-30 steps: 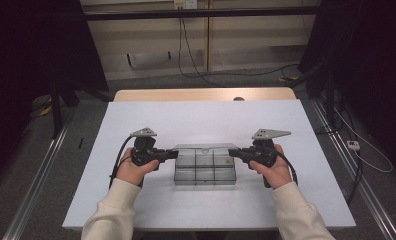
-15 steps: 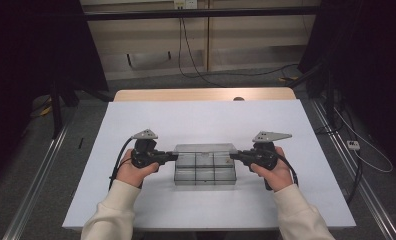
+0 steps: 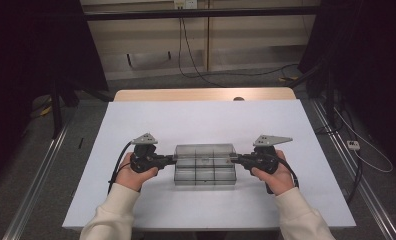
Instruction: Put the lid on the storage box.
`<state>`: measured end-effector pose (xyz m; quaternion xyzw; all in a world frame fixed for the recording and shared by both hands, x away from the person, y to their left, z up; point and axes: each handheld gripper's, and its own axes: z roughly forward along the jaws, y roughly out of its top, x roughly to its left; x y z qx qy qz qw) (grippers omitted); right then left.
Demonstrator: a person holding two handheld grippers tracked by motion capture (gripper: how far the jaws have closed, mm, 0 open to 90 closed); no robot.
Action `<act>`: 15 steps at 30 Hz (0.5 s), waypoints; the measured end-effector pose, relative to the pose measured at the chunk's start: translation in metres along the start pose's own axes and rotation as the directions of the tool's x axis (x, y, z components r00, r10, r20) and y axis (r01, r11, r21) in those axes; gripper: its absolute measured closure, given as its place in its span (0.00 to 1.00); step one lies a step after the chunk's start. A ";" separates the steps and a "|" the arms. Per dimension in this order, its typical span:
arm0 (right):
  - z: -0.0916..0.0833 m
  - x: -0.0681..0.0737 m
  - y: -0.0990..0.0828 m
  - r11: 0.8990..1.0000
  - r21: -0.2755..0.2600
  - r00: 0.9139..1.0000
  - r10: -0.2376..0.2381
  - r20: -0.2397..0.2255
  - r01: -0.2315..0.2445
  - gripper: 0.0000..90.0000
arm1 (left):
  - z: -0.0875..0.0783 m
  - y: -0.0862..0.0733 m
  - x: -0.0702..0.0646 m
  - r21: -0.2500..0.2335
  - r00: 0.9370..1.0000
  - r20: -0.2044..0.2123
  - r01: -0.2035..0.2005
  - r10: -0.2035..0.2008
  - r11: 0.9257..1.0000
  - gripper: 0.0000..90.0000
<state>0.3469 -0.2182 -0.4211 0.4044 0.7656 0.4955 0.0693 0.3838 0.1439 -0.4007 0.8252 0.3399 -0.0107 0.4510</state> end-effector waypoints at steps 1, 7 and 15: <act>0.000 0.000 -0.001 1.000 0.002 1.000 0.001 0.001 -0.001 1.00 | 0.000 -0.001 0.000 0.000 1.000 0.001 -0.001 0.001 1.000 1.00; -0.002 0.002 -0.003 1.000 0.009 1.000 -0.006 0.000 0.006 1.00 | -0.001 -0.004 -0.003 0.007 1.000 0.000 -0.011 0.011 1.000 1.00; -0.004 0.003 -0.007 1.000 0.017 1.000 -0.012 0.003 0.012 1.00 | 0.000 -0.008 -0.006 0.013 1.000 -0.004 -0.018 0.019 1.000 1.00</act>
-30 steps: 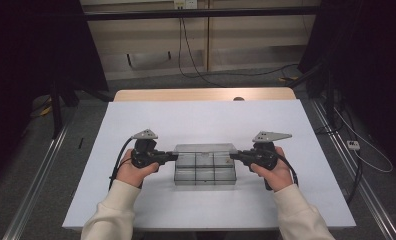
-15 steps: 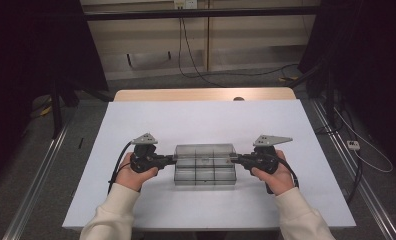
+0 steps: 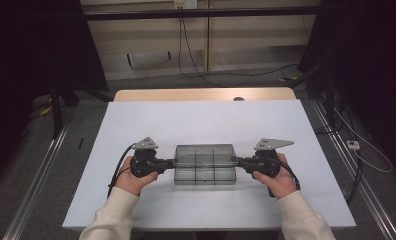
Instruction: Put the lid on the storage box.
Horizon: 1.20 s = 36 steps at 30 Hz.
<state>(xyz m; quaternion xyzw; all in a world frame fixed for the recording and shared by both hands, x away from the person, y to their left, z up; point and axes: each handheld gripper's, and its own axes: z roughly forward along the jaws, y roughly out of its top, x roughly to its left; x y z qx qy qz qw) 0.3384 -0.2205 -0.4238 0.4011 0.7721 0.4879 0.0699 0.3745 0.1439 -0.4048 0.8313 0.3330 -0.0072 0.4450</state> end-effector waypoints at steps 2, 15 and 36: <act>-0.001 0.000 -0.001 1.000 0.001 1.000 0.000 0.000 0.000 1.00 | 0.000 -0.001 -0.001 0.000 1.000 0.000 -0.003 0.003 1.000 1.00; -0.003 0.001 -0.005 1.000 0.006 1.000 -0.003 -0.002 0.003 1.00 | -0.002 -0.005 -0.003 0.004 1.000 -0.012 -0.006 0.006 1.000 1.00; -0.005 0.005 -0.011 1.000 0.025 1.000 -0.014 -0.008 0.014 1.00 | -0.002 -0.010 -0.007 0.011 1.000 -0.014 -0.018 0.018 1.000 1.00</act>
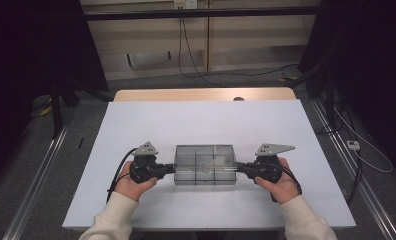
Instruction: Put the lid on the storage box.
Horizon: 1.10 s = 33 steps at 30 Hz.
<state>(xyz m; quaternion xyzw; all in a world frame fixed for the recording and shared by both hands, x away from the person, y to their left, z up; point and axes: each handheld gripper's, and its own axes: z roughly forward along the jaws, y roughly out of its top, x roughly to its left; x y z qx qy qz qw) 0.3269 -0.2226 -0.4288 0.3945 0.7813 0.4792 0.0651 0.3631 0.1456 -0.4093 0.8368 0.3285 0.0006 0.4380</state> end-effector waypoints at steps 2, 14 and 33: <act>0.000 0.001 -0.001 1.000 0.001 1.000 -0.001 0.001 0.001 1.00 | 0.000 0.000 0.000 0.005 1.000 -0.001 0.001 -0.001 1.000 1.00; 0.001 0.003 -0.003 1.000 0.014 1.000 -0.009 0.000 0.009 1.00 | 0.001 -0.003 -0.002 0.012 1.000 0.000 -0.001 0.001 1.000 1.00; -0.005 0.008 -0.009 0.999 0.030 1.000 -0.031 -0.001 0.031 1.00 | 0.001 -0.008 -0.004 0.031 1.000 0.001 -0.005 0.005 1.000 1.00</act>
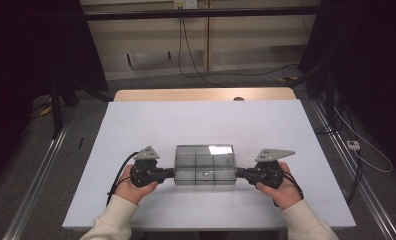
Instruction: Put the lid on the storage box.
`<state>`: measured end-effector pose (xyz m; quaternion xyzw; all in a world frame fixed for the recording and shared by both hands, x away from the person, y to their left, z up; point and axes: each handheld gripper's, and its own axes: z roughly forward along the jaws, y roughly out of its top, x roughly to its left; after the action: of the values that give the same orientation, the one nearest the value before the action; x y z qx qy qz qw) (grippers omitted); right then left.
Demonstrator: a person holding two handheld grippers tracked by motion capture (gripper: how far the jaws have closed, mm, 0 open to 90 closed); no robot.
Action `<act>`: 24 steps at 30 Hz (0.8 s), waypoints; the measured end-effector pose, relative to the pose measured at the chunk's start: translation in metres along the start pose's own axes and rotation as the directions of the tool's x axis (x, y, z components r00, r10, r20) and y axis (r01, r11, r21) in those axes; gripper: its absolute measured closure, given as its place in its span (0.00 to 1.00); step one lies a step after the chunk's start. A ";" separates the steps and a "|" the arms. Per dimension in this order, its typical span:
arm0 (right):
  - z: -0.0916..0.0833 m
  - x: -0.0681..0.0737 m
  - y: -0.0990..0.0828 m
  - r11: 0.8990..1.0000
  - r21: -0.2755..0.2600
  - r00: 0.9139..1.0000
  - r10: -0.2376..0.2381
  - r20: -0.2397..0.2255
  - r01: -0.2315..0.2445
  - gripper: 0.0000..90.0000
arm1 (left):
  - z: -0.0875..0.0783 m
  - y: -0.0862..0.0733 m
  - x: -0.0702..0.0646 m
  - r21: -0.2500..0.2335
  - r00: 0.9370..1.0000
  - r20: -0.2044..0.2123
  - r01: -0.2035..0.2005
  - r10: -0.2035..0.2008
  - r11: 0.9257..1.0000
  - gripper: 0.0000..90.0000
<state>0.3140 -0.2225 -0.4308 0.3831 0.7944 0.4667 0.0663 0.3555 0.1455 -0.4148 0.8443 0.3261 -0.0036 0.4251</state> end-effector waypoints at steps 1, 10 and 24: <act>-0.001 0.001 0.000 1.000 -0.002 1.000 -0.002 0.000 0.002 1.00 | 0.000 0.000 0.000 -0.001 1.000 0.000 0.000 0.000 1.000 1.00; 0.001 0.004 -0.002 1.000 0.008 1.000 -0.011 -0.010 0.012 1.00 | -0.003 -0.002 -0.001 0.002 1.000 -0.002 -0.004 0.004 1.000 1.00; -0.005 0.006 -0.002 1.000 0.000 1.000 -0.013 -0.014 0.013 1.00 | -0.004 -0.004 -0.003 -0.001 1.000 -0.003 -0.012 0.012 1.000 1.00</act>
<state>0.3067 -0.2220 -0.4279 0.3747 0.7973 0.4688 0.0639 0.3497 0.1484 -0.4144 0.8460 0.3218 0.0005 0.4252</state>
